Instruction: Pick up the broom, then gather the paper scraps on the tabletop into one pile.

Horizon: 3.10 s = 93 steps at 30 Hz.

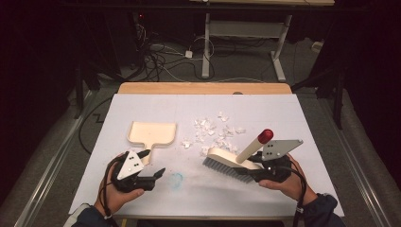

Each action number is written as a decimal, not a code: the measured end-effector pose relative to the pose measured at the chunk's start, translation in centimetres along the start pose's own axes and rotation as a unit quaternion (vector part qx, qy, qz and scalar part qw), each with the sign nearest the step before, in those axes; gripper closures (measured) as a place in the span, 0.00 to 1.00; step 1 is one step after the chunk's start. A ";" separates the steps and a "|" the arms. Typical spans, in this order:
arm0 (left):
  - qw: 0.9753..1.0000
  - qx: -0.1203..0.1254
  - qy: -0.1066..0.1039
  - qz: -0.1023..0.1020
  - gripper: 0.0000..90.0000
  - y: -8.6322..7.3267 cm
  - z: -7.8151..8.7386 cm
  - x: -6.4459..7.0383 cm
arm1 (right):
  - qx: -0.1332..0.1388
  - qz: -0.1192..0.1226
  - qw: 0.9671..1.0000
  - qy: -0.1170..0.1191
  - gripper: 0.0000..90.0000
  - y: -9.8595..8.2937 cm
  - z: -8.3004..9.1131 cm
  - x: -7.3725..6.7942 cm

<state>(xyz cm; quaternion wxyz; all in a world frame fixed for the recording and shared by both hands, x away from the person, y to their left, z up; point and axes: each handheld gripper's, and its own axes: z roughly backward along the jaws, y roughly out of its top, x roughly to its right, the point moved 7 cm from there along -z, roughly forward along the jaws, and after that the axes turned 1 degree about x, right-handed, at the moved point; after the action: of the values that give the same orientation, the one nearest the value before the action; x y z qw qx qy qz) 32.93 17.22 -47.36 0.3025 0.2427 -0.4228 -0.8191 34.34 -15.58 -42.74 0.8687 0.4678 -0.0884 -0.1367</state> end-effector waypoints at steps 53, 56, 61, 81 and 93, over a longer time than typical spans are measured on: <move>0.998 -0.047 0.031 0.014 0.20 -3.6 0.0 0.1 | -0.059 -0.010 0.968 -0.244 0.75 2.7 -0.6 13.8; 0.998 -0.050 0.028 0.011 0.20 -3.7 -0.3 0.4 | -0.090 -0.001 0.960 -0.263 0.75 2.4 -3.1 16.2; 0.998 -0.053 0.024 0.001 0.20 -3.8 -0.3 0.4 | -0.122 0.003 0.950 -0.287 0.75 1.8 -5.1 18.3; 0.998 -0.060 0.015 0.001 0.20 -4.2 -0.2 0.4 | -0.118 0.046 0.963 -0.236 0.75 -1.3 -10.1 15.5; 0.999 -0.051 0.011 0.001 0.20 -3.9 -0.2 0.8 | -0.075 0.080 0.977 -0.184 0.75 -1.3 -7.7 9.5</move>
<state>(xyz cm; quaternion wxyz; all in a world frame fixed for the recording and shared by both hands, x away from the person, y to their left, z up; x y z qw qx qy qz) 31.37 18.32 -50.82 0.3202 0.2353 -0.3776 -0.8364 45.27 -13.21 -47.81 0.8783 0.3593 -0.2734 -0.1572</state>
